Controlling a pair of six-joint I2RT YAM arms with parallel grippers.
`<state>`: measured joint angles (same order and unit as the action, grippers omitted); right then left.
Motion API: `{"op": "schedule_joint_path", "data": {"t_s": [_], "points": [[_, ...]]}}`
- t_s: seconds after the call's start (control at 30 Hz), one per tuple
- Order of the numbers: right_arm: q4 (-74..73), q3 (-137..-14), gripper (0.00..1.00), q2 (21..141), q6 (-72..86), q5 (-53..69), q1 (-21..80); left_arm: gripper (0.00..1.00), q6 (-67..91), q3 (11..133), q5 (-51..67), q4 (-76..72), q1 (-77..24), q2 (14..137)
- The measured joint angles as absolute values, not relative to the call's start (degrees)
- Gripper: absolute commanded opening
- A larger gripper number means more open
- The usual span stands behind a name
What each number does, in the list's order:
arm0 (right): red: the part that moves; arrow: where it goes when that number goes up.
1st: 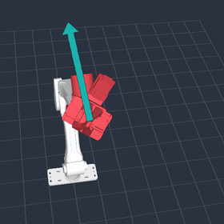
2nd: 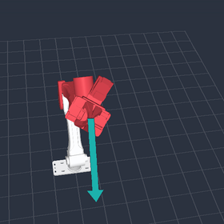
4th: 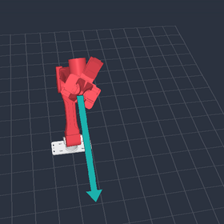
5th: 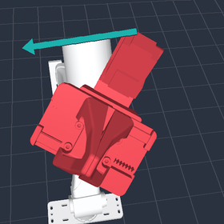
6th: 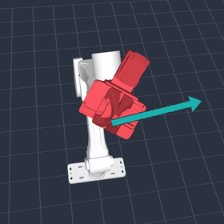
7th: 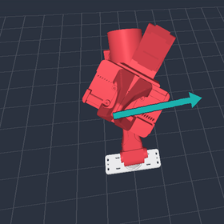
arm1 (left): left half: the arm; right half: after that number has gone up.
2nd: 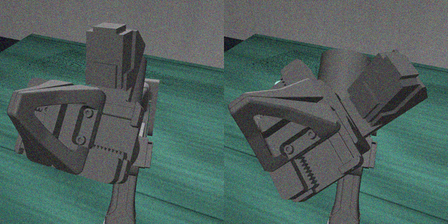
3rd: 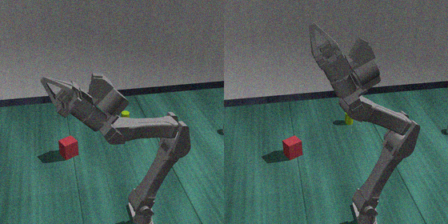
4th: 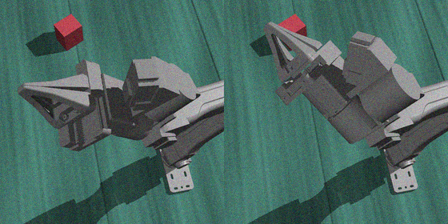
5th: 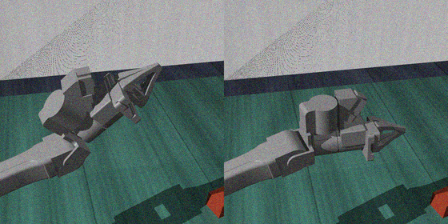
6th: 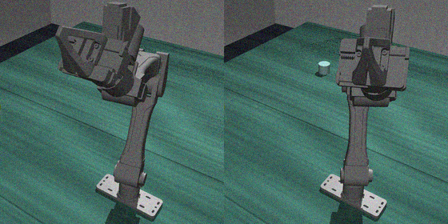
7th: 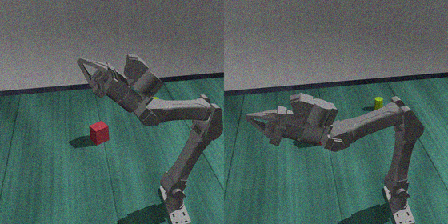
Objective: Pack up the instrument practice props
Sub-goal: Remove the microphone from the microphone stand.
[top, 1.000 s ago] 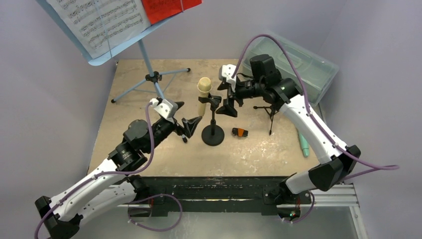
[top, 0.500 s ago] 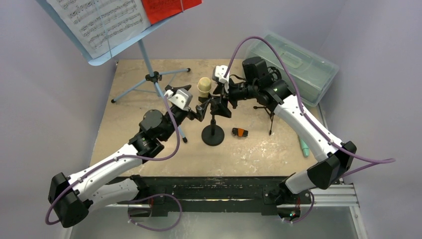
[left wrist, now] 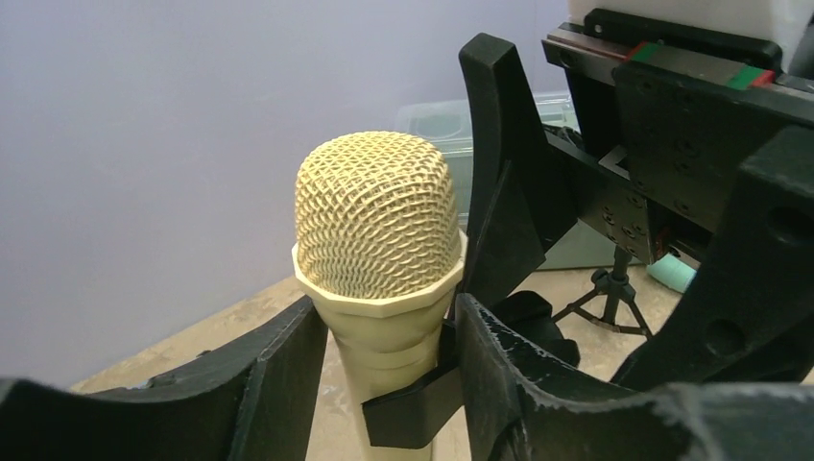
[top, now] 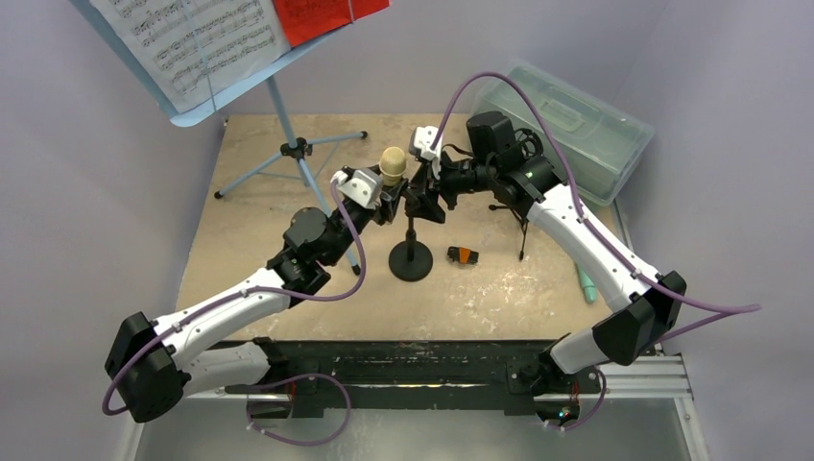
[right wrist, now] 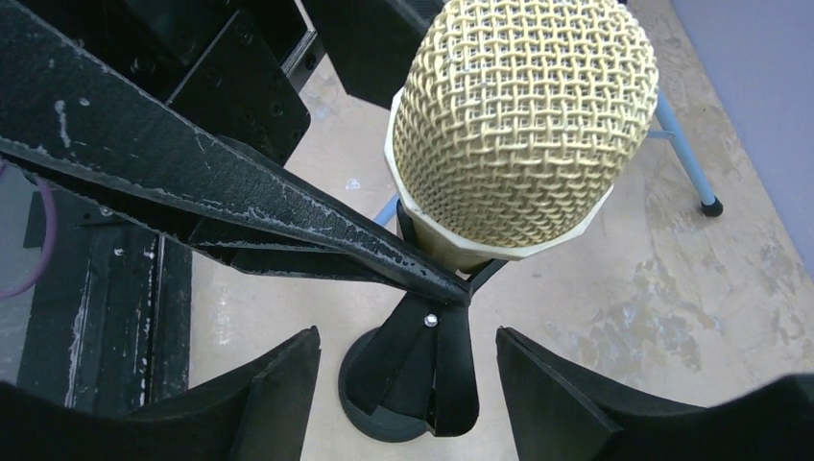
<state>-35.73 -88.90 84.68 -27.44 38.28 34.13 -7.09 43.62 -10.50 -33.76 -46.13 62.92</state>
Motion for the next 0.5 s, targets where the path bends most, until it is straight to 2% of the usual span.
{"op": "schedule_joint_path", "data": {"t_s": [0.1,0.17,0.23,0.33,0.37,0.5], "points": [[-35.4,-88.9,0.58,84.7,-27.1,38.2,34.1,0.39,-7.0,43.6,-9.7,-34.7,-46.1,63.4],[-35.3,-88.9,0.48,84.7,-26.9,38.1,34.1,0.28,-6.7,43.7,-9.3,-35.1,-46.1,63.7],[-35.2,-88.9,0.34,84.7,-26.8,38.0,34.1,0.17,-6.6,43.7,-9.0,-35.6,-46.1,64.0],[-35.0,-88.9,0.05,84.7,-26.2,37.8,34.1,0.03,-6.6,43.7,-8.6,-35.9,-46.0,64.1],[-35.0,-88.9,0.0,84.7,-25.9,37.5,34.1,0.0,-6.6,43.7,-8.4,-35.9,-45.9,64.1],[-35.2,-88.9,0.0,84.5,-26.0,36.5,34.1,0.0,-6.6,43.7,-8.2,-35.9,-45.8,64.1]]}}
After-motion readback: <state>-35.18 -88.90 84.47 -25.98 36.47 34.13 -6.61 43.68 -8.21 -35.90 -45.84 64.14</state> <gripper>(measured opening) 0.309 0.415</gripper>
